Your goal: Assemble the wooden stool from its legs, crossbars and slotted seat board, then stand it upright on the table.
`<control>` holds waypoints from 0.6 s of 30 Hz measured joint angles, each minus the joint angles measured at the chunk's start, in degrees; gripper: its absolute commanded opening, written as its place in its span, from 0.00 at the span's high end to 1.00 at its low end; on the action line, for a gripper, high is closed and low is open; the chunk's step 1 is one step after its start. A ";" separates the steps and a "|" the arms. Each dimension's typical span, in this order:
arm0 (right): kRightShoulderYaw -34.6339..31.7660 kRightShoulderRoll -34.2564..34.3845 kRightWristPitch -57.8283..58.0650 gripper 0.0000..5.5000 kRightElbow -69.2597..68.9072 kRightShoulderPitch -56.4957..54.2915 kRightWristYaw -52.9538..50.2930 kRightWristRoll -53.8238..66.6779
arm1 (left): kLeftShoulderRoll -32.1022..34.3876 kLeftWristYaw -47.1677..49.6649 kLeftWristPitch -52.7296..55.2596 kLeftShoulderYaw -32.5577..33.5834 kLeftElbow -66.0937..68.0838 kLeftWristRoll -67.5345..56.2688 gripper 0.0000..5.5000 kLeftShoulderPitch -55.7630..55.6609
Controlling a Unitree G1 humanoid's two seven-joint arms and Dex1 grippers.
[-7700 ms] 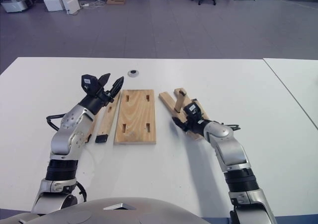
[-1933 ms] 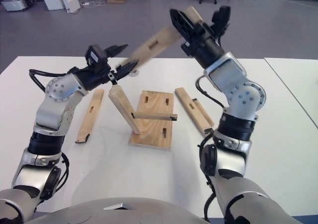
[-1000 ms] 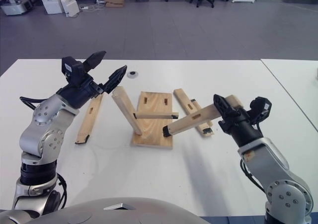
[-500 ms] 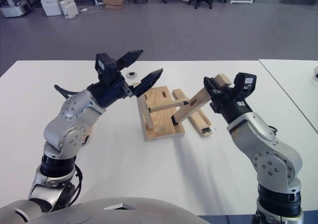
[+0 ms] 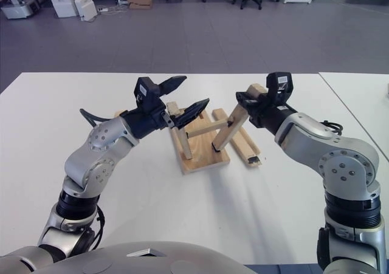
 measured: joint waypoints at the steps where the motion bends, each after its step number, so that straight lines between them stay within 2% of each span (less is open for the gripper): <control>1: 0.48 0.02 -0.08 0.81 -1.12 0.27 -0.31 -1.05 | 0.04 0.14 -0.03 -0.32 -0.06 0.79 0.19 0.21; 2: 0.62 0.11 -0.20 0.80 -2.16 0.79 -0.73 -1.93 | 0.07 0.41 -0.08 -0.83 -0.08 2.01 0.19 0.37; 4: 1.02 0.82 -1.43 0.69 -5.58 3.11 -1.32 -5.24 | 0.09 1.75 -0.06 -2.32 0.07 4.56 0.19 0.91; 6: 5.64 0.32 -0.89 0.61 -7.81 7.80 -0.31 -12.23 | -0.98 2.92 -0.16 -4.30 0.05 6.44 0.19 1.13; 12: 10.85 0.77 -10.34 0.43 -9.09 12.95 12.11 -28.11 | -2.24 6.65 -1.18 -6.43 0.59 11.15 0.19 1.66; 18: 11.07 1.70 -17.34 0.19 -9.43 17.14 22.22 -36.23 | -3.41 9.21 -2.57 -6.40 1.49 13.26 0.19 2.44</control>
